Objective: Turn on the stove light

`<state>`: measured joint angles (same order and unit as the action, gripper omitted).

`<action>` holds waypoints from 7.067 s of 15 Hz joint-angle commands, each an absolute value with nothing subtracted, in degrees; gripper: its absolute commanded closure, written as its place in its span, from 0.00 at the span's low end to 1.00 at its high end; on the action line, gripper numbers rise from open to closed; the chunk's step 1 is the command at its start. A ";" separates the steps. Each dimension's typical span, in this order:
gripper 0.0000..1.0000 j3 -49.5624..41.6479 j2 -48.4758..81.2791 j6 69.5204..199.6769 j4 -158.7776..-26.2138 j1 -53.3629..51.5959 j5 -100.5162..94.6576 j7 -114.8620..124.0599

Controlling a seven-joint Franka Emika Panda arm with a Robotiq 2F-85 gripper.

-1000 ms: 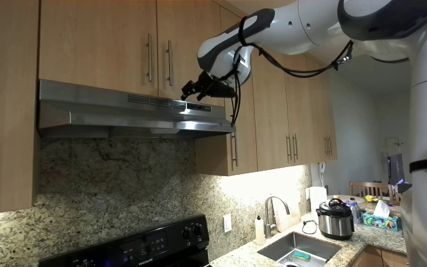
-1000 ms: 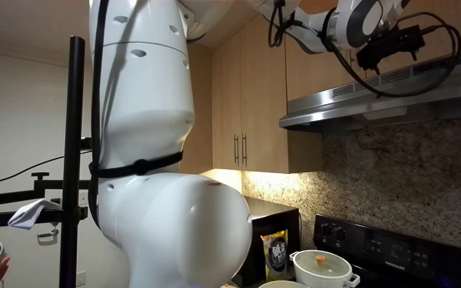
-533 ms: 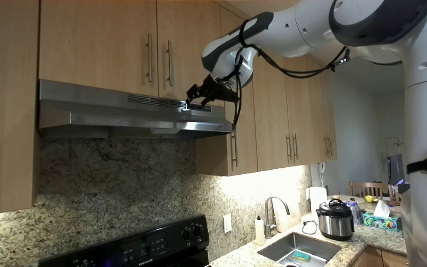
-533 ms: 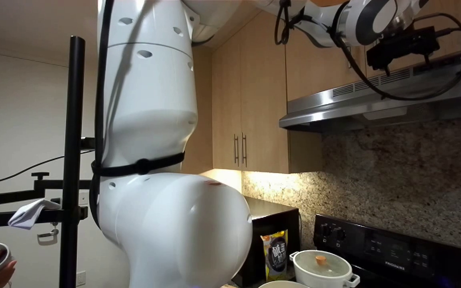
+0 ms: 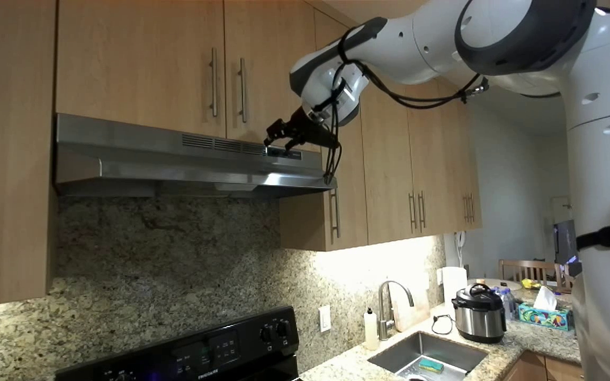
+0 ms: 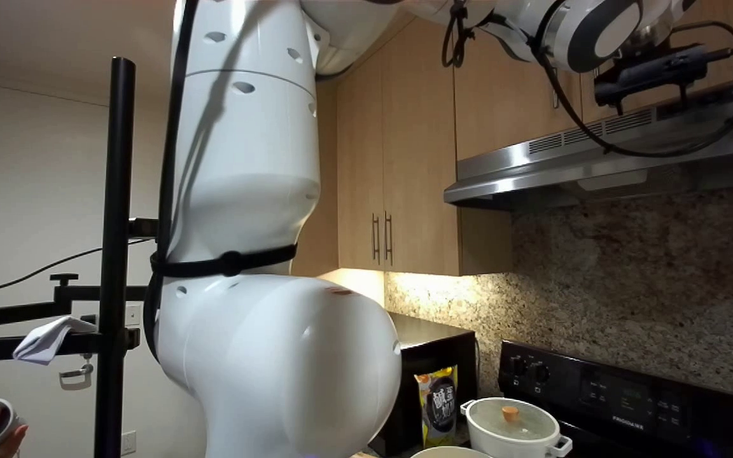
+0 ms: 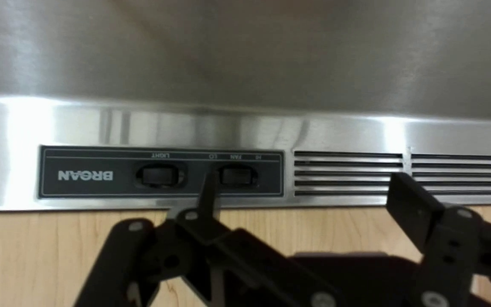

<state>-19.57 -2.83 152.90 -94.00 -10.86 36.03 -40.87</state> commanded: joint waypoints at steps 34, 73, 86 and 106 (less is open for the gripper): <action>0.00 -20.11 1.65 148.46 -89.20 -6.93 43.66 -46.28; 0.00 -17.82 6.50 141.15 -81.28 -2.64 45.79 -47.54; 0.00 -17.71 6.24 140.40 -81.30 -2.99 45.57 -46.90; 0.00 -16.71 5.96 139.12 -81.32 -3.51 44.39 -46.10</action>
<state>-16.97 6.02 139.22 -81.26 -3.31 43.89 -46.35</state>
